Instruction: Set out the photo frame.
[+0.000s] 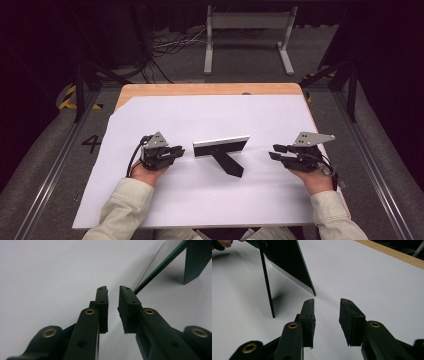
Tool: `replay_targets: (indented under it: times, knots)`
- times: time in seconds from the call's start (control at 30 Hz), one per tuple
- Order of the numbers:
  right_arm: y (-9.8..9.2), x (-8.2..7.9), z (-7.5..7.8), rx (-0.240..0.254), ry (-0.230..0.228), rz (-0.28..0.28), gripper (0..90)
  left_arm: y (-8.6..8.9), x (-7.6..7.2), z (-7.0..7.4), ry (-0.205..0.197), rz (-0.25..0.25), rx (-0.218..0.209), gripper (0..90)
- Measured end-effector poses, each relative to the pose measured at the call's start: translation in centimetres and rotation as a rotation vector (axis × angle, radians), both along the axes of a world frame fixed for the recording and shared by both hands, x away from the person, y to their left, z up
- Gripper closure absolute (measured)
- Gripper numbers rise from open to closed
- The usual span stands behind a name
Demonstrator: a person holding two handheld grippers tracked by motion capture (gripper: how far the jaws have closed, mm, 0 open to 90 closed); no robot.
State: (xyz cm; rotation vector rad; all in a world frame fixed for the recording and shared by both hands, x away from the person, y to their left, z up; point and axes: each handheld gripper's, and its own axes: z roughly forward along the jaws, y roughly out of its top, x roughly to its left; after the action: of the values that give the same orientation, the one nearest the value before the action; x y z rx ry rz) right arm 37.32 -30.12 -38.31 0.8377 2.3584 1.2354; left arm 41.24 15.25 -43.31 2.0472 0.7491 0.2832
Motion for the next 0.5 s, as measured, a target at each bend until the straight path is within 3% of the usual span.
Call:
replay_targets:
  times: [0.2, 0.5]
  knots:
    - [-0.6, -0.3, 0.1, -0.005, -0.004, -0.019, 65.7, -0.7, 0.8, -0.2, 0.019, -0.006, 0.006, 85.2]
    - [-1.3, -0.3, 0.3, -0.008, 0.011, -0.010, 77.0, -1.8, 1.7, -0.8, 0.045, -0.026, 0.033, 88.8]
